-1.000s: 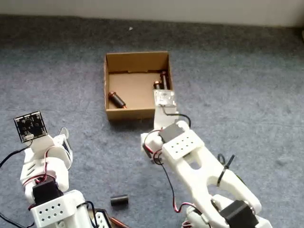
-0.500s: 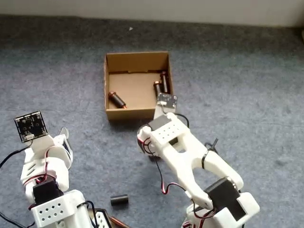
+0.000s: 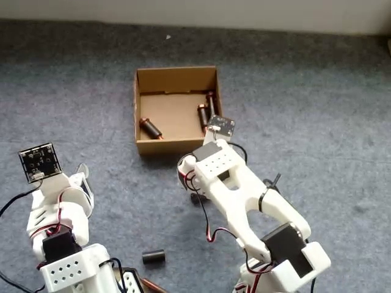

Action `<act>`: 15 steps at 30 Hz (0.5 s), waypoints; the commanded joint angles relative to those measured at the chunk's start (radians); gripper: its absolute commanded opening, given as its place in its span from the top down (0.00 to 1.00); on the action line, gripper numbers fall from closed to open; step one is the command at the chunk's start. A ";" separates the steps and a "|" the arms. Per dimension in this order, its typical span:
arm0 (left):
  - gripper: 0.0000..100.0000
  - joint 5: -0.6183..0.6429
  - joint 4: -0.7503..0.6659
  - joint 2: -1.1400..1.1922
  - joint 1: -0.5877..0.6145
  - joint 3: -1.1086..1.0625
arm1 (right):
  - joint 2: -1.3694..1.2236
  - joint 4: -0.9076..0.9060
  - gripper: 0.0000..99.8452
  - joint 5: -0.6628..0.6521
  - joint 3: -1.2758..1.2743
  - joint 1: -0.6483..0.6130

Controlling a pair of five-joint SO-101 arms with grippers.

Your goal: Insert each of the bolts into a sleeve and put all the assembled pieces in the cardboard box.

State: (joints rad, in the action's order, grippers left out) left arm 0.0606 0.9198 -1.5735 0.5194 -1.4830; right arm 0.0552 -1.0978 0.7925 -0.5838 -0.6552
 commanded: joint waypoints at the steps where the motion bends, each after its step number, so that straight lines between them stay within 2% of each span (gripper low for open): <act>1: 0.79 0.008 -0.017 -0.005 0.002 0.007 | 0.007 -0.010 0.82 0.009 -0.001 -0.001; 7: 0.79 0.008 -0.017 -0.005 0.002 0.007 | 0.005 -0.008 0.82 0.009 0.002 -0.074; 15: 0.79 0.008 -0.017 -0.005 0.002 0.005 | -0.024 0.042 0.82 0.006 -0.004 -0.077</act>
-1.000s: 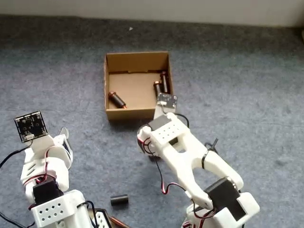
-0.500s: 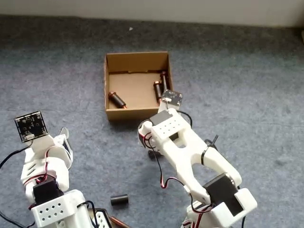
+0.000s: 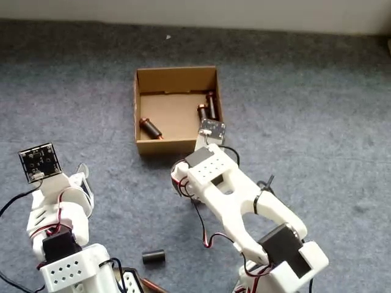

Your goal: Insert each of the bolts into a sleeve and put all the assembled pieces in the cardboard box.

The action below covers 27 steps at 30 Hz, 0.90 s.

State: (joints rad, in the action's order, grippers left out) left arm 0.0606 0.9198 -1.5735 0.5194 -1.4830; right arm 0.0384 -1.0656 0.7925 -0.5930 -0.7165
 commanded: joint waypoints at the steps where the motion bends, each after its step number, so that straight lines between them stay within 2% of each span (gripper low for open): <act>1: 0.79 0.008 -0.017 -0.005 0.001 0.005 | -0.024 0.007 0.82 0.006 0.007 -0.016; 7: 0.79 0.005 -0.021 -0.005 -0.068 -0.012 | -0.127 -0.013 0.82 0.008 0.013 0.004; 11: 0.79 0.005 -0.018 -0.005 -0.110 -0.022 | -0.125 -0.030 0.82 0.003 0.021 0.031; 17: 0.79 0.003 -0.032 -0.007 -0.213 -0.148 | -0.125 -0.048 0.82 0.000 0.025 0.088; 24: 0.79 0.003 -0.110 -0.005 -0.274 -0.223 | -0.125 -0.050 0.82 0.000 0.024 0.093; 27: 0.79 0.003 -0.091 -0.005 -0.291 -0.222 | -0.125 -0.050 0.82 0.000 0.024 0.093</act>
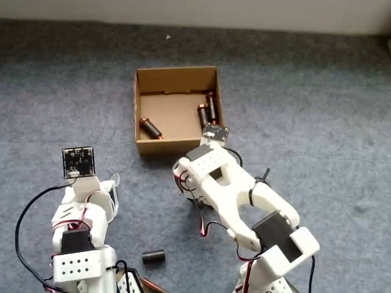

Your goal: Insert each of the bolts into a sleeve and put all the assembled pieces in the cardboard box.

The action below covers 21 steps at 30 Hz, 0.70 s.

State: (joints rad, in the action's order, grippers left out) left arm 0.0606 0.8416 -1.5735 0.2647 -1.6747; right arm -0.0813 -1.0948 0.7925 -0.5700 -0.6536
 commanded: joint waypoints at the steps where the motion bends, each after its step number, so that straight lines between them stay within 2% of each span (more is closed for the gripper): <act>1: 0.79 0.003 -0.005 -0.005 -0.036 -0.030 | -0.005 -0.021 0.82 0.000 0.001 0.030; 8: 0.79 0.008 0.112 -0.005 -0.036 -0.030 | -0.005 -0.021 0.82 0.000 0.001 0.030; 11: 0.79 0.008 0.137 -0.005 -0.036 -0.030 | -0.005 -0.021 0.89 -0.005 0.001 0.031; 14: 0.79 0.009 0.138 -0.005 -0.036 -0.030 | -0.005 -0.021 1.00 -0.104 0.002 0.031; 21: 0.79 0.009 0.141 -0.005 -0.030 -0.030 | 0.033 -0.050 1.00 -0.178 0.001 0.104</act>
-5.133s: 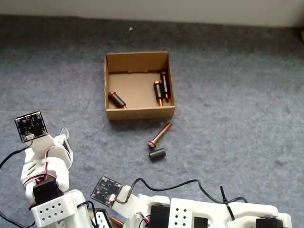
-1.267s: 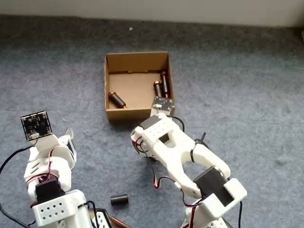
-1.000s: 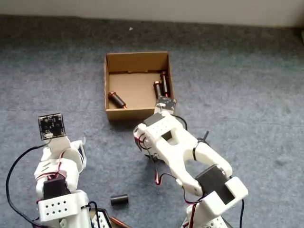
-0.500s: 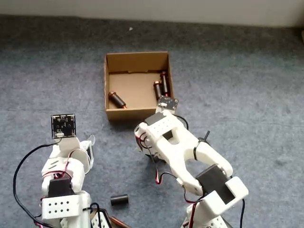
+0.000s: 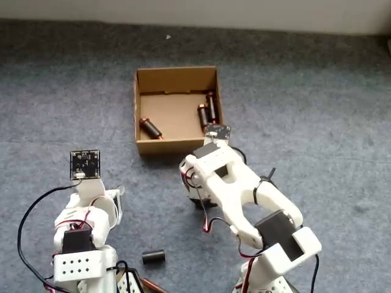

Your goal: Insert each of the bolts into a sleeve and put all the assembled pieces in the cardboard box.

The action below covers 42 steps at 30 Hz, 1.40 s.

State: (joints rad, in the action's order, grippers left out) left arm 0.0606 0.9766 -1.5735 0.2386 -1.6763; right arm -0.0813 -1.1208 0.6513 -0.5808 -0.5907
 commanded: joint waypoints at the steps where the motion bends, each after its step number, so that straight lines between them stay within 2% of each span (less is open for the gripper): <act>1: 0.79 0.009 0.006 -0.005 -0.004 -0.028 | 0.062 -0.047 1.00 -0.066 0.012 0.045; 6: 0.78 0.005 -0.002 -0.007 -0.016 -0.028 | 0.306 -0.127 1.00 -0.144 0.005 0.053; 9: 0.78 0.008 -0.046 -0.007 -0.070 -0.028 | 0.446 -0.130 1.00 -0.143 0.001 0.077; 15: 0.78 0.008 -0.049 -0.005 -0.074 -0.028 | 0.639 -0.128 1.00 -0.143 -0.041 0.134; 20: 0.78 0.008 0.015 -0.007 -0.074 -0.028 | 0.728 -0.128 1.00 -0.143 -0.044 0.170; 31: 0.78 0.006 0.015 -0.007 -0.074 -0.028 | 0.854 -0.127 1.00 -0.138 -0.079 0.272; 42: 0.78 0.006 0.015 -0.007 -0.081 -0.028 | 1.084 -0.096 1.00 -0.143 -0.196 0.358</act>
State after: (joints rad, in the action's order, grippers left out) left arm 0.0591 0.9874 -1.5827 0.1788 -1.6763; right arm 0.9360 -1.2513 0.5209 -0.7587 -0.2470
